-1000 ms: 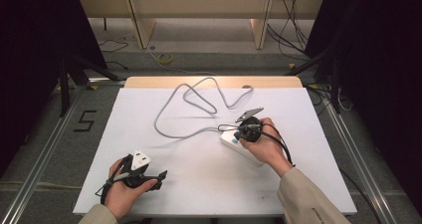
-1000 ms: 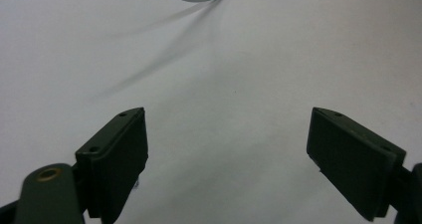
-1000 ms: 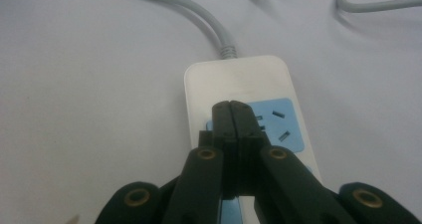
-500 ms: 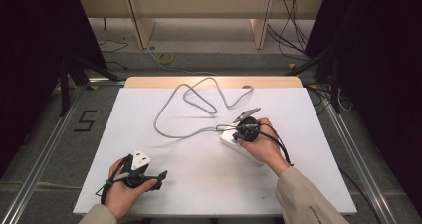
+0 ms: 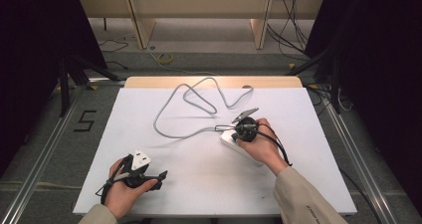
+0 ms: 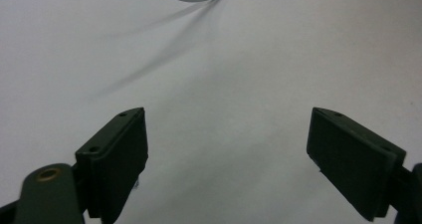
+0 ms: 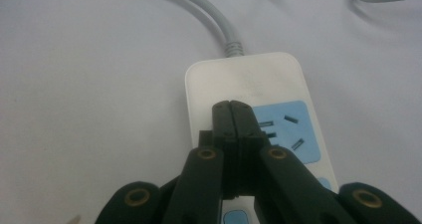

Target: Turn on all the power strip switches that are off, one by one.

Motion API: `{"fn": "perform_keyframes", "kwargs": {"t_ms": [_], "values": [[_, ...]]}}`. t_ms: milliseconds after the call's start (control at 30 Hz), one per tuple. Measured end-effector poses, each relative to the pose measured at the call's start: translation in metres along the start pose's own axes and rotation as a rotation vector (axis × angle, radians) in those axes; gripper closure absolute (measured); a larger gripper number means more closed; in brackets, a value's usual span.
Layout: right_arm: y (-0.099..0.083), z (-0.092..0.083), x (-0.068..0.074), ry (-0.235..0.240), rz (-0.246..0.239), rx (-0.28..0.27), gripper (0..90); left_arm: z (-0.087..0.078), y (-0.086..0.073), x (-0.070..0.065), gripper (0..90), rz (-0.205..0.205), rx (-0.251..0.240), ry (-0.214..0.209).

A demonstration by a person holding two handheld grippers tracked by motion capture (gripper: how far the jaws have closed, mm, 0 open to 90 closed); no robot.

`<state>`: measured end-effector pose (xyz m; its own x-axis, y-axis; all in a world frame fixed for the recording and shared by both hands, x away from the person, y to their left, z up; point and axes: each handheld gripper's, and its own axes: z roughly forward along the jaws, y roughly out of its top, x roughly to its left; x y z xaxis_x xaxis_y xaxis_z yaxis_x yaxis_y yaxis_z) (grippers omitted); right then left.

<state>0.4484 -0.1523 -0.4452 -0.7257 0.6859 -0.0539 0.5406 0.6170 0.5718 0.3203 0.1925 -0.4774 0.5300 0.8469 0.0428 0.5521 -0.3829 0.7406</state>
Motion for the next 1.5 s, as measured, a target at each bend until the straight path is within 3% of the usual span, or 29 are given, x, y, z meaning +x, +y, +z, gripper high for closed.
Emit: {"fn": "perform_keyframes", "kwargs": {"t_ms": [367, 467, 833, 1033, 1267, 1500], "values": [[-0.001, 0.004, 0.001, 0.005, 0.023, -0.017, 90.0, 0.001, 0.0, 0.0, 16.2, 0.002, 0.0, 0.0], [-0.004, 0.004, -0.002, 0.025, 0.042, -0.03, 90.0, 0.001, 0.0, -0.001, 16.2, 0.001, 0.001, -0.001], [-0.003, 0.004, -0.001, 0.018, 0.037, -0.023, 90.0, 0.001, -0.001, -0.001, 16.2, 0.001, 0.0, -0.001], [-0.004, -0.005, -0.005, -0.005, 0.053, -0.041, 90.0, 0.001, -0.001, 0.0, 16.2, 0.0, 0.004, -0.001], [-0.007, -0.011, -0.007, -0.002, 0.042, -0.009, 90.0, 0.001, -0.001, -0.001, 16.2, -0.003, 0.002, 0.0], [-0.007, -0.016, -0.007, -0.007, 0.05, -0.009, 90.0, 0.001, -0.001, 0.0, 16.2, -0.002, 0.003, 0.0]]}}
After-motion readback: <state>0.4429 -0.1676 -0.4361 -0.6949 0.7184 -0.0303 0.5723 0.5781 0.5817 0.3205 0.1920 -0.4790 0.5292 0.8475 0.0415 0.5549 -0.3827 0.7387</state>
